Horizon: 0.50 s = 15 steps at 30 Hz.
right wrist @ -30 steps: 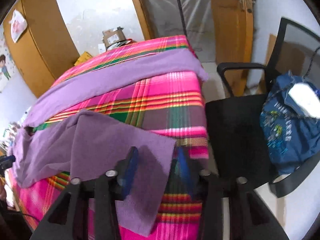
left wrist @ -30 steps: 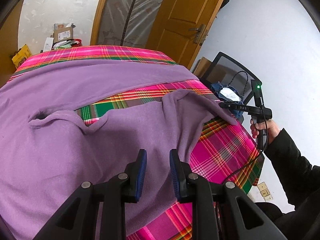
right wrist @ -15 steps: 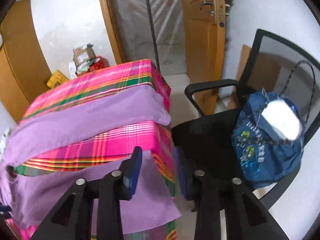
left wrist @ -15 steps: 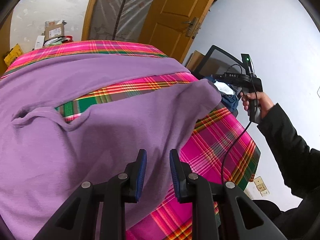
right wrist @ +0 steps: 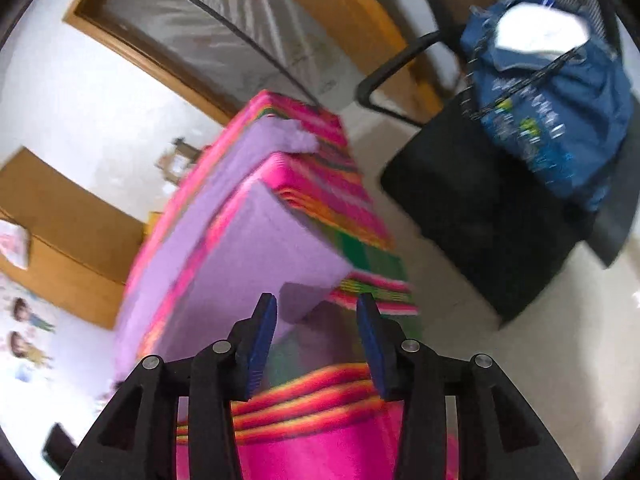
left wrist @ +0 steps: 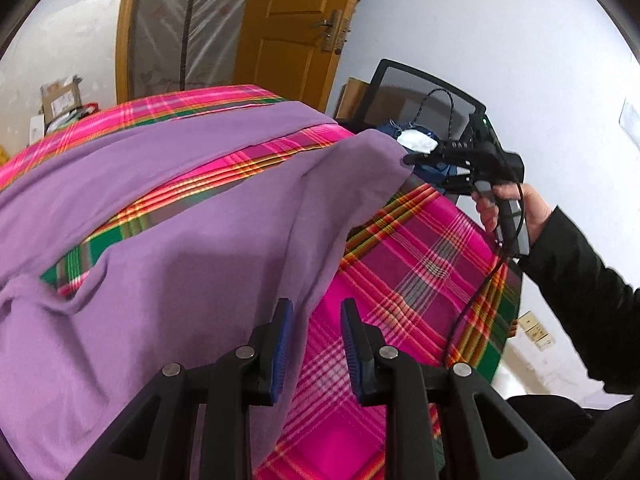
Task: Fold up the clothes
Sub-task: 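Grasp the folded sweatshirt edge with the right gripper and pull it taut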
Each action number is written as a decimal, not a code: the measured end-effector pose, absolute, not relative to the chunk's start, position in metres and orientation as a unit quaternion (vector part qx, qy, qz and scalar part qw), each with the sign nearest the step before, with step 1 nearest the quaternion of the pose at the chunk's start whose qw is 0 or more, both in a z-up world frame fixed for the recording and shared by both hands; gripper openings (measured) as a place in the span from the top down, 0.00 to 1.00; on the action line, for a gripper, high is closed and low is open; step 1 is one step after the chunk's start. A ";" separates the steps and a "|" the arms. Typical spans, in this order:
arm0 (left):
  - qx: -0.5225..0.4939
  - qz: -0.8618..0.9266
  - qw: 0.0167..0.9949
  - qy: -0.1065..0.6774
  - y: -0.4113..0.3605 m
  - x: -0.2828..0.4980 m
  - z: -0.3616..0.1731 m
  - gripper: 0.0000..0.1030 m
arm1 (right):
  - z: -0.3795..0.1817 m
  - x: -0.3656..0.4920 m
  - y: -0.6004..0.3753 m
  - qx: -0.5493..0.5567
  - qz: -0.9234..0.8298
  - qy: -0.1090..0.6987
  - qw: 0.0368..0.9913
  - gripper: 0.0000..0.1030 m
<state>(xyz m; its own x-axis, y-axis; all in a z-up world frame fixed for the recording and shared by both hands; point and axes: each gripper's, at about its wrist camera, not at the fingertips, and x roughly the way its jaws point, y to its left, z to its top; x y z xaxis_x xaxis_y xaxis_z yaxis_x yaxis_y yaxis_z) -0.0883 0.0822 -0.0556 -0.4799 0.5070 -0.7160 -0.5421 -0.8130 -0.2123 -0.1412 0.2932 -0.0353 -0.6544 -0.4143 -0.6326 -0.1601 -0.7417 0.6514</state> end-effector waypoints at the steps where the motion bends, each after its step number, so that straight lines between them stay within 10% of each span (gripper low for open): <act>1: -0.408 0.861 0.304 0.027 0.086 -0.089 -0.056 0.76 | -0.036 -0.144 0.292 0.408 -0.838 -0.353 0.078 0.58; 15: -0.411 0.857 0.285 0.123 0.132 -0.102 -0.079 0.76 | -0.036 -0.152 0.297 0.391 -0.838 -0.371 0.079 0.87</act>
<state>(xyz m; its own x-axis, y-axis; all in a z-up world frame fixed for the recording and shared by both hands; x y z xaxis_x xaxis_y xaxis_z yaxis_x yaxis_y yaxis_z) -0.1020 0.1322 -0.0790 -0.4998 0.3882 -0.7743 -0.5898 -0.8072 -0.0241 -0.1517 0.2966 -0.0359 -0.6812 -0.4228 -0.5976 -0.1586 -0.7118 0.6843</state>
